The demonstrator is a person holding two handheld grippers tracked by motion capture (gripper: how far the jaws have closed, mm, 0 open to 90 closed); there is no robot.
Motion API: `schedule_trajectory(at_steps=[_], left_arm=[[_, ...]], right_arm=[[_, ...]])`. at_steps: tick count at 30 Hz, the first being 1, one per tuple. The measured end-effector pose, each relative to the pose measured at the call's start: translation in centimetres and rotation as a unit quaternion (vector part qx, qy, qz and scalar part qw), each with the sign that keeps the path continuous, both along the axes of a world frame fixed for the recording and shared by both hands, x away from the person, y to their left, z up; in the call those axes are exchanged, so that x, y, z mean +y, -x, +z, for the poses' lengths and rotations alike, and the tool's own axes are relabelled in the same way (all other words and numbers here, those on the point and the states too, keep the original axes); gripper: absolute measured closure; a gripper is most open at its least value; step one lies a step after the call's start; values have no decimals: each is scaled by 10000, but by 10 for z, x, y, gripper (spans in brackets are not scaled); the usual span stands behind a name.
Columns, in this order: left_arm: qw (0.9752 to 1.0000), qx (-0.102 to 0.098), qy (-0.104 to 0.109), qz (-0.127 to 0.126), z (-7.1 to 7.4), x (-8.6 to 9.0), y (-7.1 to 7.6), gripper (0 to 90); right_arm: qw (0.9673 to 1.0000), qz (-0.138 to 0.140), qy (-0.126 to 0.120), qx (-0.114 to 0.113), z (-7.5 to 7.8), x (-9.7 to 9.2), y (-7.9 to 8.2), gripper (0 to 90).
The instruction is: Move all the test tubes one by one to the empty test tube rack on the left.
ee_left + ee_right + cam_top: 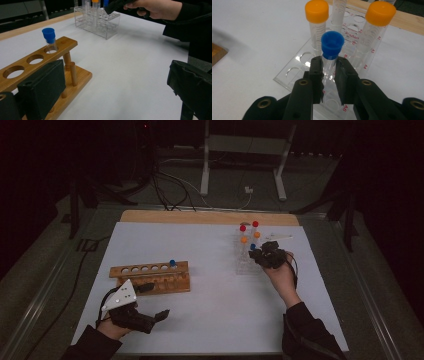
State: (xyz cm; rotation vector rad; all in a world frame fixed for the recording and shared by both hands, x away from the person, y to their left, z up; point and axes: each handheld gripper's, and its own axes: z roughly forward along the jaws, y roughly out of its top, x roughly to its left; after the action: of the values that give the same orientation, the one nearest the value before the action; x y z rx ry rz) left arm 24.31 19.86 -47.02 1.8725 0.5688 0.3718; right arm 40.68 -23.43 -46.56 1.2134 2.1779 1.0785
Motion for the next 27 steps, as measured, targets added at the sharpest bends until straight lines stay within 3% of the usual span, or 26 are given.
schedule_trajectory(at_steps=[8, 27], left_arm=[[10000, 69, 2, -18, 0, 0, -1, 26], [9999, 105, 1, -76, 6, -2, -1, 26]], right_arm=[[9999, 4, 87, -144, 6, 1, 3, 774], [9979, 160, -53, -633, 52, -6, 28, 775]])
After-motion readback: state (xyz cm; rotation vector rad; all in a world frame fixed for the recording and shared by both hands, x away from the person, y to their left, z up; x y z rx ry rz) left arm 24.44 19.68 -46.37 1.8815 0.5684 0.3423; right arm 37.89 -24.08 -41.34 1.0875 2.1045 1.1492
